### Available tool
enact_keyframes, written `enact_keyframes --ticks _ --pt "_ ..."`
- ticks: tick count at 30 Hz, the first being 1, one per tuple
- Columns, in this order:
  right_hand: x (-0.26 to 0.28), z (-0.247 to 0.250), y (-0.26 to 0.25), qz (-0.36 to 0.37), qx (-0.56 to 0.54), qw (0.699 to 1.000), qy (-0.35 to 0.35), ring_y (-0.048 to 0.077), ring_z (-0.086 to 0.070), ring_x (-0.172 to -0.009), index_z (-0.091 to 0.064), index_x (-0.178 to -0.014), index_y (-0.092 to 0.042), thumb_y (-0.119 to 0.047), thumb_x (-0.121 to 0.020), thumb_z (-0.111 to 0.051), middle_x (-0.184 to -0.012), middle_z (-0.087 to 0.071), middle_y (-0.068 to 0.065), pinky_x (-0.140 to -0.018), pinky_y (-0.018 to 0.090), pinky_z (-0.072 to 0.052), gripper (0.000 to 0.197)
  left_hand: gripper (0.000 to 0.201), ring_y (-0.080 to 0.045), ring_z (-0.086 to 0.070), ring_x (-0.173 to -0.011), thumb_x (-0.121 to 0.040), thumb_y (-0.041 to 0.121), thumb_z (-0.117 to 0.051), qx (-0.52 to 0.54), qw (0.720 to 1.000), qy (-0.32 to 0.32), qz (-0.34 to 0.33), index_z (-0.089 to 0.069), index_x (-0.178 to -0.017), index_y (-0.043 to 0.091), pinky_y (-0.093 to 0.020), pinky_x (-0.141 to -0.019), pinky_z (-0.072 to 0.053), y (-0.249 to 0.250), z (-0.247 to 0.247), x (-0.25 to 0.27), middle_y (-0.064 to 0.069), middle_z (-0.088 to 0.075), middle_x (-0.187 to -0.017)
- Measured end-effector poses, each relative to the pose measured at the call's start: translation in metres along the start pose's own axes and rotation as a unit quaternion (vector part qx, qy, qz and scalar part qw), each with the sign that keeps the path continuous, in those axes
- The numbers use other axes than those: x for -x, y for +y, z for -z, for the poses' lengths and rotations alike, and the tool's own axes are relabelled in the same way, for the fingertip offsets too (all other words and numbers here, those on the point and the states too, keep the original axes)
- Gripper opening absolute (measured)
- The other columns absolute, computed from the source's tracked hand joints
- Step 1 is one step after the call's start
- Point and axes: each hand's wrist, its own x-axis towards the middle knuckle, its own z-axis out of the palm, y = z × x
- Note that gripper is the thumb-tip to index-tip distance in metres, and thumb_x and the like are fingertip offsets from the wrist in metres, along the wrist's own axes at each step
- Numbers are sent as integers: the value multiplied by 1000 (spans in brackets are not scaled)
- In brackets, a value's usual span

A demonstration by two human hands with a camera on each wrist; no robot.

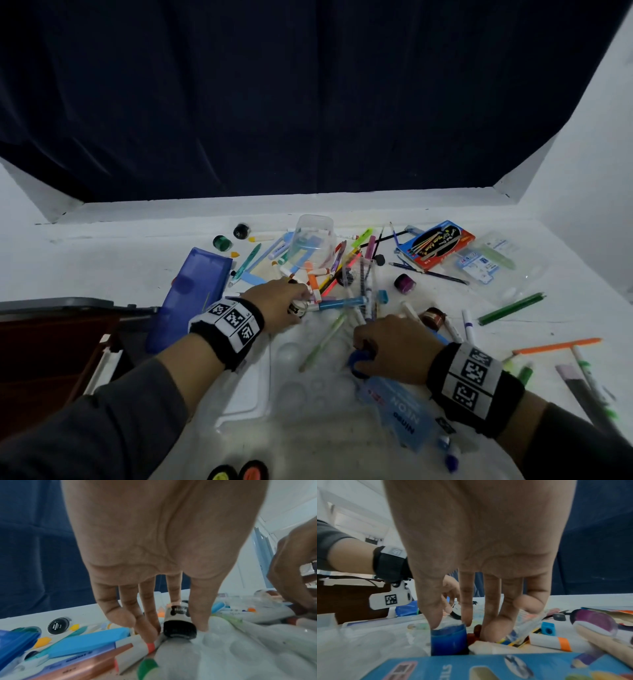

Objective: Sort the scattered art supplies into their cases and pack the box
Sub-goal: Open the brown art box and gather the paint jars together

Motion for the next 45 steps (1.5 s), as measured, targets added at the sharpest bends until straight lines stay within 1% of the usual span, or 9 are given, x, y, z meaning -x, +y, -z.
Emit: enact_keyframes --ticks 9,14,18,22,27,31,36,39,45 --pt "1 1 -10 40 9 999 -24 21 -61 -101 -63 -113 -27 -38 -87 -62 -110 -66 -1 -85 39 -53 28 35 -21 -56 -109 -89 37 -69 -28 998 47 -8 -54 -119 28 -36 -88 -49 2 -6 1 1 -55 -121" --pt "7 -1 -8 12 -38 999 34 16 -62 -91 -62 -100 -30 -49 -84 -62 -100 -65 -6 -77 36 -54 25 32 -20 -56 -104 -88 36 -70 79 988 131 -16 -61 -119 31 -33 -90 -48 8 14 30 0 -51 -110" --pt "20 14 -15 -27 -184 968 166 15 -59 -71 -55 -78 -21 -39 -76 -74 -79 -62 -6 -65 37 -54 27 30 -8 -63 -88 -82 35 -78 255 936 244 -15 -66 -110 34 -25 -84 -55 24 36 75 0 -50 -102" --pt "40 30 -34 -35 -351 894 275 22 -62 -67 -50 -73 -13 -24 -66 -80 -70 -65 -1 -59 42 -54 32 33 -18 -69 -93 -85 22 -77 425 860 281 -22 -70 -116 31 -33 -89 -58 38 44 124 -8 -56 -112" --pt "57 26 -62 -12 -477 840 258 20 -69 -68 -55 -88 -17 -15 -75 -81 -79 -72 1 -66 46 -59 30 37 -20 -63 -78 -83 17 -72 555 770 315 -24 -70 -119 20 -23 -79 -54 51 27 184 -11 -67 -100" --pt "69 9 -85 -7 -502 836 222 22 -67 -60 -66 -101 -26 -11 -83 -76 -84 -72 2 -60 34 -58 25 30 -12 -64 -71 -77 15 -71 591 742 316 5 -71 -107 11 -13 -64 -50 56 -9 220 -5 -72 -86" --pt "75 -25 -101 -4 -449 876 177 23 -66 -72 -71 -99 -35 -29 -82 -78 -99 -68 -12 -70 39 -55 19 30 -14 -55 -67 -73 25 -80 545 790 273 61 -76 -102 25 -22 -69 -47 43 -57 239 -16 -61 -73" --pt "72 -40 -115 12 -446 881 154 14 -68 -80 -70 -110 -35 -27 -87 -74 -102 -62 -14 -74 31 -56 25 34 -13 -58 -68 -73 23 -86 468 831 290 77 -75 -105 29 -31 -73 -53 32 -79 243 1 -64 -75" --pt "54 -53 -149 89 -348 918 169 7 -58 -89 -63 -123 -25 -20 -92 -65 -103 -58 -7 -80 16 -48 32 39 -15 -58 -74 -73 17 -88 329 883 330 52 -72 -104 35 -17 -70 -47 11 -90 250 9 -63 -87"
